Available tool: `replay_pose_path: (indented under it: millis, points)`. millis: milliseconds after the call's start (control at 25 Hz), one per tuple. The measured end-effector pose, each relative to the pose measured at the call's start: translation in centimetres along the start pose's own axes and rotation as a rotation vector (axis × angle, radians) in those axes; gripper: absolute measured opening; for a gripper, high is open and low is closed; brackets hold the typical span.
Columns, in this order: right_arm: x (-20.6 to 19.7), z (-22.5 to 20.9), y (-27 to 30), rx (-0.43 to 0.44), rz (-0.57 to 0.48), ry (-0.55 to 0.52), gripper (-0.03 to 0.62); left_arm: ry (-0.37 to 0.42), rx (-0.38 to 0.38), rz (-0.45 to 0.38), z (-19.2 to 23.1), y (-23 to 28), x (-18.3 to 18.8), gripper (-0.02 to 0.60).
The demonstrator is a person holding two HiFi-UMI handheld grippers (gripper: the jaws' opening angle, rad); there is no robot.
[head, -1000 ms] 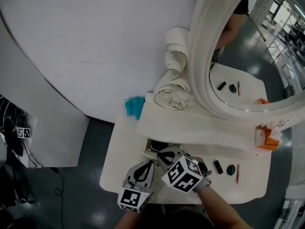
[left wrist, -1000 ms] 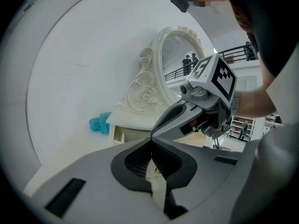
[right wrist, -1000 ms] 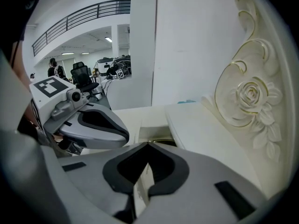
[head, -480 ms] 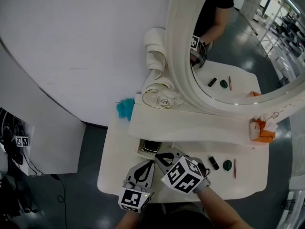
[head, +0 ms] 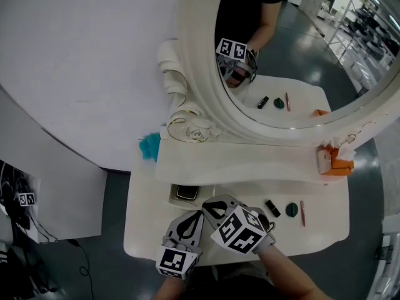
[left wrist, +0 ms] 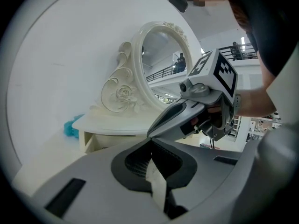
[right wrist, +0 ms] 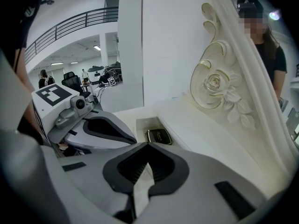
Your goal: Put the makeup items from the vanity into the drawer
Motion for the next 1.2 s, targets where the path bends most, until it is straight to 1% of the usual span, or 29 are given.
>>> replay_pose_path:
  millis: [640, 920, 1200]
  points:
    - [-3.7, -1.6, -3.0, -0.087, 0.005, 0.095, 0.021, 0.036, -0.126, 0.027, -3.8, 2.8, -0.2, 0.014]
    - [-6.1, -2.3, -4.4, -0.134, 0.017, 0.155, 0.021, 0.031, -0.206, 0.049, -5.9, 4.3, -0.9, 0.013]
    - [-8.8, -3.1, -6.1, -0.188, 0.027, 0.223, 0.021, 0.051, -0.29, 0.091, -8.5, 6.0, -1.5, 0.013]
Point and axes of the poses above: the fingertips, and each gripper's own axes: y forward along the fingers, z to its left, x out of its top, the point moved 2 cm from there along -y, backward along the fingers, and after that the axes turned 3 degrees about -y, right-handed, at the moved point
